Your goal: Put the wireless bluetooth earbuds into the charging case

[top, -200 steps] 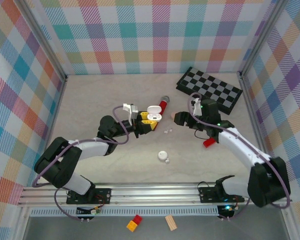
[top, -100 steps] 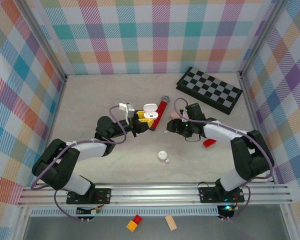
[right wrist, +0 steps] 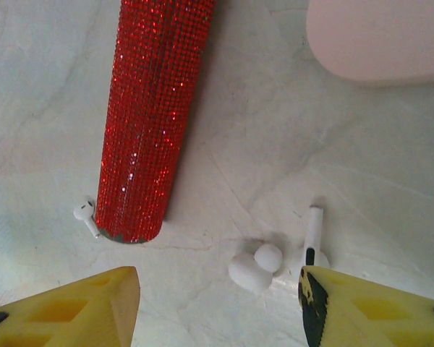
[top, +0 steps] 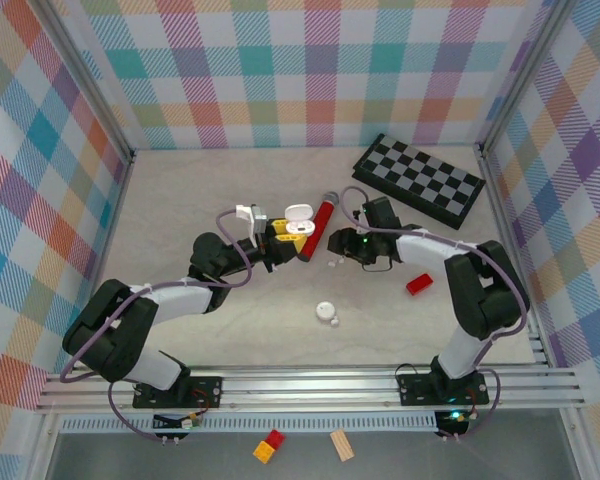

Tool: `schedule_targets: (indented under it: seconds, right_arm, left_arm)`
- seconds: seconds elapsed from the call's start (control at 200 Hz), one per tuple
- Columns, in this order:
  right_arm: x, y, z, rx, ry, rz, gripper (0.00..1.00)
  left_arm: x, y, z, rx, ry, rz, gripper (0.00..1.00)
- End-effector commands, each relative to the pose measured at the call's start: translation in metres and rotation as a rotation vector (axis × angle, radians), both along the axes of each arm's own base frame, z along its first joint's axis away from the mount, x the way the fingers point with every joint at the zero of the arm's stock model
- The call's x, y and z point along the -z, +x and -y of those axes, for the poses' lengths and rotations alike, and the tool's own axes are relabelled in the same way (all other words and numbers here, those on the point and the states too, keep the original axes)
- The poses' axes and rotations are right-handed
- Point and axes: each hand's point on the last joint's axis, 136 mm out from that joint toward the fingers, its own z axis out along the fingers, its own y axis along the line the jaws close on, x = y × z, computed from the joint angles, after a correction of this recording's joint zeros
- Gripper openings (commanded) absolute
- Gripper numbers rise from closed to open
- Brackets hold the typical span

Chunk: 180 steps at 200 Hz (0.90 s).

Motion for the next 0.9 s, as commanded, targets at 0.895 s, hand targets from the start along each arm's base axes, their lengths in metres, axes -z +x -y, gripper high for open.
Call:
schedule_targets:
  seconds: [0.895]
  right_arm:
    - [0.027,-0.001,-0.032,-0.262,-0.263,-0.054,0.61]
  left_arm:
    - [-0.018,-0.01,-0.023,-0.019,-0.025,0.093,0.31]
